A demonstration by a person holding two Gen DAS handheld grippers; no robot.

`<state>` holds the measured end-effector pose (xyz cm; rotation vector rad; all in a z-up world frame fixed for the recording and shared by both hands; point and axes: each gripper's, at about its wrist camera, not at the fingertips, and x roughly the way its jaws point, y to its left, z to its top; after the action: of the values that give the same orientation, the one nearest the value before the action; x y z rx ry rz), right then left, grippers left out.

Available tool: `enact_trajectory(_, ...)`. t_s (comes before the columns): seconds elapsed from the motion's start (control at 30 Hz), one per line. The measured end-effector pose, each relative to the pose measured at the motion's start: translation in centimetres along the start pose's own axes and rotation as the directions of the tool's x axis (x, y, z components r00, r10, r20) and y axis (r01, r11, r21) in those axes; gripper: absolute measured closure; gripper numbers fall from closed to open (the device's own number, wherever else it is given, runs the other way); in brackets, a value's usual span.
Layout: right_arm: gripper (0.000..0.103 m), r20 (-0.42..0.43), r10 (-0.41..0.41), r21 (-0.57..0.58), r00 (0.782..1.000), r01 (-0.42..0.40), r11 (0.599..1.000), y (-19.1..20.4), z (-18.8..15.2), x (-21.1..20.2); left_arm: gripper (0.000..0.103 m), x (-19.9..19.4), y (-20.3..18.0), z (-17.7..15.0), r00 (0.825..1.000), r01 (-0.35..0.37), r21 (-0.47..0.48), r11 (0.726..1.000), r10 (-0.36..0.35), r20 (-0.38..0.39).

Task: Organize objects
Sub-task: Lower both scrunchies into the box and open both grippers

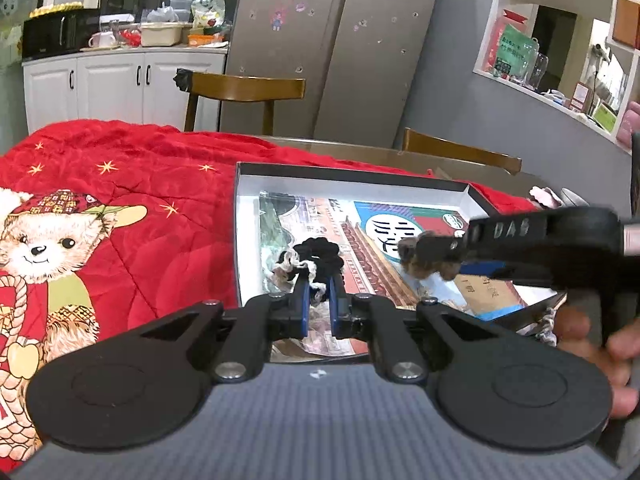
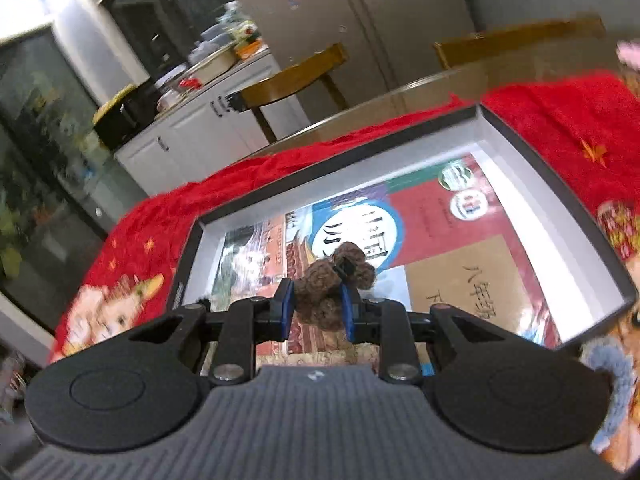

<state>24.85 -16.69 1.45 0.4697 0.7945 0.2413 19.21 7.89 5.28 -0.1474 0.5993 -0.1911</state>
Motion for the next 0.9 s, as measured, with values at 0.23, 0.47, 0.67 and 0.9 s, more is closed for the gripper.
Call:
enact_trajectory(0.23, 0.075, -0.025, -0.036, -0.037, 0.999, 0.035, 0.999, 0.5, -0.1, 0.2, 0.091, -0.3, -0.6, -0.6, 1.0, 0.011, 0.019, 1.0, -0.011, 0.005)
enact_trajectory(0.47, 0.075, -0.045, -0.001, -0.058, 0.999, -0.002, 0.998, 0.3, -0.8, -0.1, 0.091, -0.3, -1.8, -1.5, 0.999, 0.049, 0.046, 0.998, -0.048, -0.026)
enact_trajectory(0.67, 0.075, -0.07, 0.056, -0.049, 0.996, -0.06, 0.997, 0.3, -1.1, 0.2, 0.091, -0.1, -2.2, -1.9, 0.998, 0.045, 0.042, 0.998, -0.044, -0.035)
enact_trajectory(0.9, 0.074, -0.074, 0.103, -0.045, 0.992, -0.107, 0.993, 0.1, -1.5, 0.4, 0.091, 0.5, -1.2, -1.5, 0.999, 0.015, -0.008, 1.0, -0.015, -0.047)
